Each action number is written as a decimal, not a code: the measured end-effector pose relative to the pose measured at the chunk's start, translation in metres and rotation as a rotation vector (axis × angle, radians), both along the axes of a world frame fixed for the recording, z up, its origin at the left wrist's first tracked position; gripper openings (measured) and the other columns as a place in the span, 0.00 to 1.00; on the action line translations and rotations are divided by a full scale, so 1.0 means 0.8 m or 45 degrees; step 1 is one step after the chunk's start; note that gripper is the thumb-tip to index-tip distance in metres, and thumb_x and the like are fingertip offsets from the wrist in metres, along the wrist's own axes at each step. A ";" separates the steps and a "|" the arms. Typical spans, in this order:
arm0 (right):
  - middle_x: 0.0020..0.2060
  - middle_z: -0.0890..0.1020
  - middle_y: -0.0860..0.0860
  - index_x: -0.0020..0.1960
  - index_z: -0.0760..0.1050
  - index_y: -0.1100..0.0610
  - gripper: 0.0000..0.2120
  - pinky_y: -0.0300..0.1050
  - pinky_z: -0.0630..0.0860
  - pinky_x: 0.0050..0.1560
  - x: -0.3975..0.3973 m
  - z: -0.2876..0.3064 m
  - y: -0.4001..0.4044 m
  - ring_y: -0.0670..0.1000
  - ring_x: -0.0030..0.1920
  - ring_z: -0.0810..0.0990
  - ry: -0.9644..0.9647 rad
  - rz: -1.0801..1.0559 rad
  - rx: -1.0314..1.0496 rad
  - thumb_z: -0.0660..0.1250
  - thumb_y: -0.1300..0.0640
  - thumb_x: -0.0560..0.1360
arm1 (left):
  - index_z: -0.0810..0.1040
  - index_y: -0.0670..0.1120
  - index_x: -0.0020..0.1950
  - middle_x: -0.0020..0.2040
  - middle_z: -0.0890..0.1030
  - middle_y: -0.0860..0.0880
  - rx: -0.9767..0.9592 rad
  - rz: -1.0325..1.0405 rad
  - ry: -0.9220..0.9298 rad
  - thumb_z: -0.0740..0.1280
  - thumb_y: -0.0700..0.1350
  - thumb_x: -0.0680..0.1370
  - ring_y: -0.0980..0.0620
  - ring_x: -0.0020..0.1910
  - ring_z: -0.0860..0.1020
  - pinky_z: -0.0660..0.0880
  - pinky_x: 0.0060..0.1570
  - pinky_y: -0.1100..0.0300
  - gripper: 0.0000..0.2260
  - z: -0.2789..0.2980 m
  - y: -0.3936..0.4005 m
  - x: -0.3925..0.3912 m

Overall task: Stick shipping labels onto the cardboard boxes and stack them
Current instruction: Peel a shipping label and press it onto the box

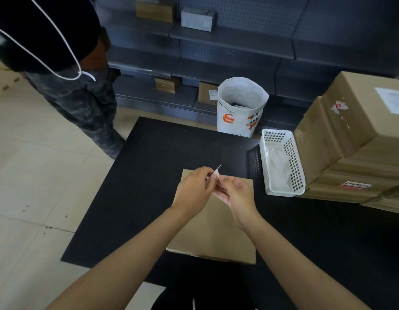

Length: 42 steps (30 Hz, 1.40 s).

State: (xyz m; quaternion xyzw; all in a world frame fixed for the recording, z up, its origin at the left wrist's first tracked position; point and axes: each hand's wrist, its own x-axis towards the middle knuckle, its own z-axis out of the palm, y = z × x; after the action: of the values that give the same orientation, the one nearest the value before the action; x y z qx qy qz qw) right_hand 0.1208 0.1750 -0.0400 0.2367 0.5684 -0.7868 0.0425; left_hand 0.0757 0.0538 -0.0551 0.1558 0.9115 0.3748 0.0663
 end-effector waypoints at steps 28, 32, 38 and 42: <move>0.49 0.84 0.54 0.52 0.79 0.57 0.10 0.45 0.78 0.57 0.003 -0.015 -0.012 0.52 0.53 0.82 -0.009 0.027 0.242 0.59 0.57 0.82 | 0.77 0.50 0.62 0.55 0.77 0.53 0.083 -0.077 -0.027 0.57 0.50 0.82 0.58 0.52 0.75 0.72 0.53 0.61 0.13 -0.001 -0.015 0.006; 0.45 0.82 0.50 0.50 0.78 0.53 0.09 0.41 0.76 0.52 0.004 -0.016 -0.014 0.49 0.49 0.79 -0.028 0.007 0.309 0.59 0.56 0.82 | 0.77 0.49 0.59 0.48 0.77 0.54 0.271 0.005 -0.058 0.62 0.48 0.81 0.58 0.46 0.75 0.72 0.48 0.65 0.09 0.002 -0.015 0.009; 0.47 0.82 0.50 0.52 0.78 0.54 0.09 0.36 0.73 0.46 0.004 -0.015 -0.014 0.46 0.47 0.78 -0.012 0.051 0.385 0.59 0.54 0.82 | 0.80 0.45 0.51 0.45 0.80 0.57 0.388 -0.047 -0.075 0.67 0.43 0.78 0.61 0.46 0.78 0.75 0.49 0.67 0.04 0.006 -0.014 0.010; 0.44 0.80 0.48 0.47 0.77 0.50 0.08 0.37 0.74 0.47 0.004 -0.018 -0.009 0.46 0.45 0.77 0.037 0.105 0.556 0.60 0.54 0.81 | 0.82 0.44 0.49 0.41 0.79 0.62 0.406 -0.052 -0.063 0.69 0.40 0.77 0.66 0.44 0.78 0.74 0.47 0.72 0.04 0.009 -0.016 0.006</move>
State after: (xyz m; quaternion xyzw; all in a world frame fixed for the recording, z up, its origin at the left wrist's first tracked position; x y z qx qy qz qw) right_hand 0.1242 0.1677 -0.0546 0.2054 0.7350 -0.6460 0.0143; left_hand 0.0807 0.0412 -0.0478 0.1735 0.8353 0.5169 0.0709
